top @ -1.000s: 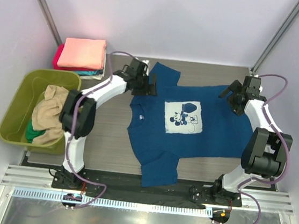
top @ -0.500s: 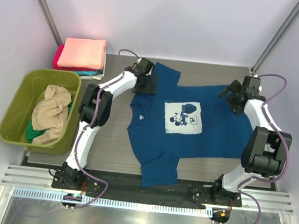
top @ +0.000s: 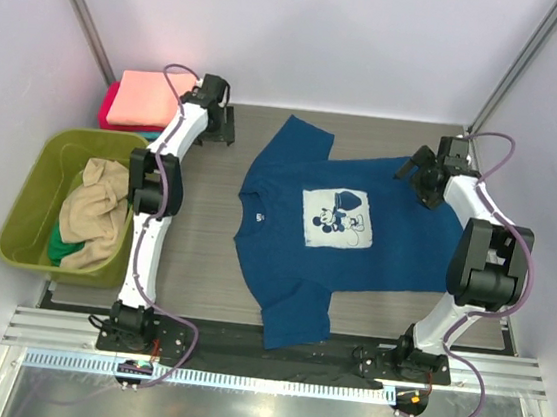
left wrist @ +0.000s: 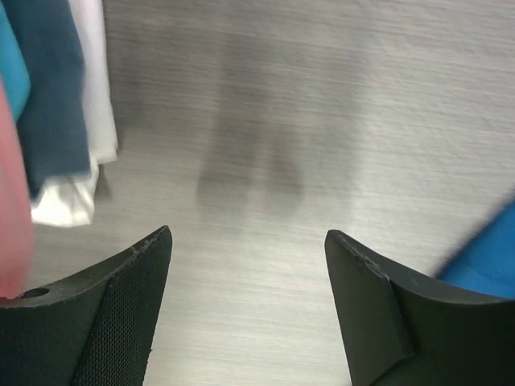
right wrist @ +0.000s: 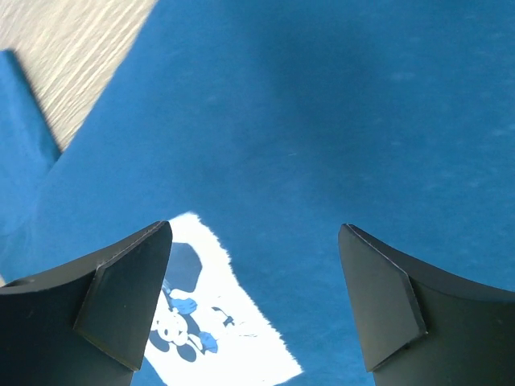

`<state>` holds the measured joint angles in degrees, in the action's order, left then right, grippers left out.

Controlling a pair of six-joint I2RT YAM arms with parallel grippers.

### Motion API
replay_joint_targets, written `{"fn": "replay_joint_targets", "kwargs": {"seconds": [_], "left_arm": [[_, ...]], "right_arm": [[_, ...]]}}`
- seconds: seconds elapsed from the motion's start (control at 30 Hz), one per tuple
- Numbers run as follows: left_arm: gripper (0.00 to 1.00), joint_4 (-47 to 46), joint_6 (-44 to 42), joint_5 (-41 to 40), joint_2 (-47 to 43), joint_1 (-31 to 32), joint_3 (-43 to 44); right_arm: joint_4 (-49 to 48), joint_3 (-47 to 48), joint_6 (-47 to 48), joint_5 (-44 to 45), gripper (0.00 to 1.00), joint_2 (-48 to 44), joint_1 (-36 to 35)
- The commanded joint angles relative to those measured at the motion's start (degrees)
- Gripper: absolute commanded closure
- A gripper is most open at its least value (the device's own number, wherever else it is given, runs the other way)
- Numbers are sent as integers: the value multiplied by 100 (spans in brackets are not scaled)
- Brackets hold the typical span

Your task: Fold and stack the t-shirts

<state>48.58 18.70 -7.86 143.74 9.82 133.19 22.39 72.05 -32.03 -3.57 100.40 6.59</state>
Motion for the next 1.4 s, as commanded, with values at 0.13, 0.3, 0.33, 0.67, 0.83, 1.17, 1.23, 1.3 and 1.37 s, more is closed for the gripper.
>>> {"fn": "replay_joint_targets", "kwargs": {"seconds": [0.13,0.3,0.33,0.67,0.83,1.17,1.23,1.3,1.37], "left_arm": [[21,-593,-69,12,-1805,907,-1680],[27,-1288,274,477,-1938,907,-2735],[28,-1315,283,565,-1859,907,-2771],[38,-1360,301,679,-1235,960,-2517],[45,-1860,477,1242,-1173,977,-2780],[94,-1949,494,1006,-883,1074,-2535],[100,-1668,328,630,-752,1013,-2124],[100,-1388,188,461,-637,855,-1798],[100,-1141,-76,206,-365,654,-1157]], "right_arm": [[-191,213,-110,-3,10,-152,-140],[-183,-32,-14,-21,10,-512,-140],[-191,-77,-5,-29,9,-574,-140],[-200,-516,109,-91,9,-1101,-140],[-253,-640,144,-117,9,-1110,-140],[-411,-921,180,-126,10,-1084,-140],[-446,-947,162,-196,10,-1075,-140],[-490,-991,145,-249,10,-1075,-140],[-525,-1017,118,-328,10,-1066,-149]]}}
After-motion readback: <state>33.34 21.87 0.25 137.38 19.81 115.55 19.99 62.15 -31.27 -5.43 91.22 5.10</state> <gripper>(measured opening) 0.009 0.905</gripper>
